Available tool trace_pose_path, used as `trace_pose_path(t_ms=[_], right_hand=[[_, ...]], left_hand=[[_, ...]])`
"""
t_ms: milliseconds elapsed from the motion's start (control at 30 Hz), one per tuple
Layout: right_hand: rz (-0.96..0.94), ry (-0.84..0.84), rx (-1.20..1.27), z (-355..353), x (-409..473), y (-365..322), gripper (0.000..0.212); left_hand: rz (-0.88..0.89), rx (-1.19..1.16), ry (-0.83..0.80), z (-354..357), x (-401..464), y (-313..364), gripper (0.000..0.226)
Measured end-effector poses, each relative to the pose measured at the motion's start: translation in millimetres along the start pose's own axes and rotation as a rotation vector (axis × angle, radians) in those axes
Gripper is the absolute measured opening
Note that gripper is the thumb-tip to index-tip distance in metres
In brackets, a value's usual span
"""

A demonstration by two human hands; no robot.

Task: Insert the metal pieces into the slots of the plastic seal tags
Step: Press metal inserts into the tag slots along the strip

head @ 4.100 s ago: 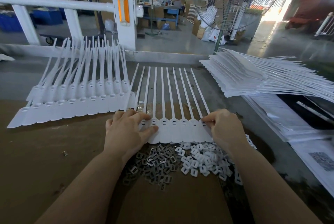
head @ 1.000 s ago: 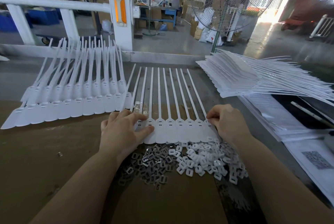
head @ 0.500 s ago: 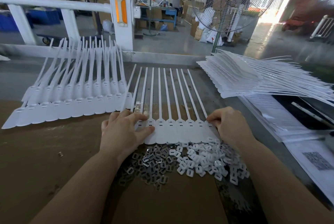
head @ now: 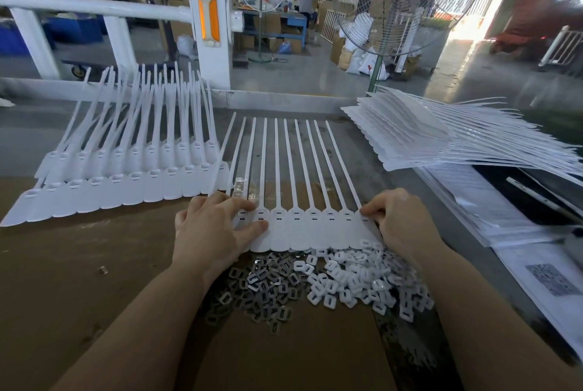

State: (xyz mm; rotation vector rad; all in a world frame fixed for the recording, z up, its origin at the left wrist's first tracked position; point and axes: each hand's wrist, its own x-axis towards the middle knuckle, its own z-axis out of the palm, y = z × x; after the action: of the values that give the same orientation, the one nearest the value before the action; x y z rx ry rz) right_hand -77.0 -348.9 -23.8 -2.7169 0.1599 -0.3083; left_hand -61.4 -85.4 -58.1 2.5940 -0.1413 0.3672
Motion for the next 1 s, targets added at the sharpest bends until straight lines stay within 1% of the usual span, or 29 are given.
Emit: trace_pose_path(t_ms=[300, 400, 500, 533, 600, 667, 767, 900, 1000], right_hand=[[-0.009, -0.034, -0.049, 0.6, -0.5, 2.7, 0.037], [-0.009, -0.003, -0.064, 1.7, -3.3, 0.9, 0.043], [-0.023, 0.040, -0.091, 3.9, -5.1, -1.2, 0.041], [-0.027, 0.029, -0.111, 3.4, -4.4, -1.9, 0.040], [-0.035, -0.042, -0.156, 0.2, -1.4, -3.2, 0.040], [-0.036, -0.096, -0.190, -4.2, -0.8, -4.5, 0.044], [-0.035, -0.042, -0.183, -8.2, -6.4, -6.5, 0.047], [0.014, 0.123, -0.062, -11.9, -14.2, -15.9, 0.041], [-0.021, 0.153, 0.008, -11.2, -19.4, -29.7, 0.040]], left_hand=[[-0.006, 0.005, -0.003, 0.7, 0.5, -0.1, 0.043], [-0.005, 0.007, -0.005, 0.6, 0.4, -0.1, 0.044], [-0.009, 0.002, -0.010, 0.3, 0.6, -0.2, 0.044], [-0.011, 0.003, -0.011, 0.2, 0.8, -0.1, 0.044], [-0.012, 0.011, -0.013, 0.0, 0.8, -0.1, 0.044], [-0.013, 0.010, -0.015, -0.5, 0.5, 0.6, 0.044], [-0.018, 0.011, -0.022, -1.4, 0.0, 1.7, 0.044], [-0.021, 0.014, -0.023, -2.0, -0.6, 2.0, 0.043], [-0.025, 0.008, -0.022, -2.5, -0.8, 2.4, 0.038]])
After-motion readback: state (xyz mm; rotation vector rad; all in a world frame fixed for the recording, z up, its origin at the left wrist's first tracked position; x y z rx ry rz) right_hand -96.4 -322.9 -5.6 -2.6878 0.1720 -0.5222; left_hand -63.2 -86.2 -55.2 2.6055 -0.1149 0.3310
